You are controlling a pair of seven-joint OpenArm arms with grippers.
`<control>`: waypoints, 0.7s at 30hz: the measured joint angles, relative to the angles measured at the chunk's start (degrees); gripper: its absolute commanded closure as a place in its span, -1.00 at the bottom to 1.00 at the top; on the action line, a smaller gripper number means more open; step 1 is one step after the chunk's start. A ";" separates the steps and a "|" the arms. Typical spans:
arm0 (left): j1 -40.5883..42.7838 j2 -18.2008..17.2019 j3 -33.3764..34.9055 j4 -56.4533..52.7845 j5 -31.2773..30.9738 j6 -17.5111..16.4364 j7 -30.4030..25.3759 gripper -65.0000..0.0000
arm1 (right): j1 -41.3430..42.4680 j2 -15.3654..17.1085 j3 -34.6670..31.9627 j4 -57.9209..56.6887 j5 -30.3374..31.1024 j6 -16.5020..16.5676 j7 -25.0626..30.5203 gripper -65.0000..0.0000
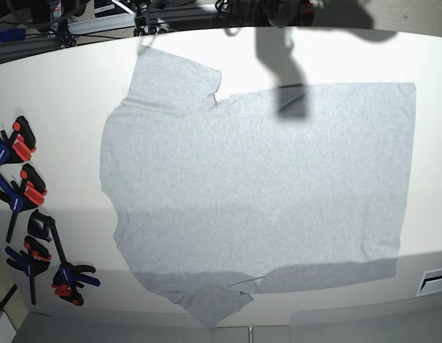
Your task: Fold the T-shirt properly
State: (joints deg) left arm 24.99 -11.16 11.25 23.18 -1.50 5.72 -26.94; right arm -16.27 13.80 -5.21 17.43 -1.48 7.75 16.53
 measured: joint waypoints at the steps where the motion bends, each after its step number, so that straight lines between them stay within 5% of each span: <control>1: 1.33 -0.37 0.00 1.88 0.00 0.00 0.00 -0.36 | -1.07 0.24 0.00 1.33 0.00 0.61 -0.07 -0.45; 12: 15.50 -4.74 0.00 23.12 -0.04 0.07 0.13 -0.36 | -17.59 1.57 -0.09 19.61 0.63 3.87 -0.09 -0.45; 17: 19.80 -6.32 -0.92 29.66 -0.02 0.04 6.21 -0.36 | -26.18 3.26 -0.09 30.97 12.28 9.53 -0.26 -0.45; 21: 23.85 -6.10 -4.59 35.67 -0.02 0.07 7.82 -0.36 | -33.40 4.48 -0.17 41.22 13.66 10.97 -0.72 -0.45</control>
State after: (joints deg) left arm 48.84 -17.26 6.66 58.85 -1.52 5.78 -19.11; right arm -49.67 18.28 -5.39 58.65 12.19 18.72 15.81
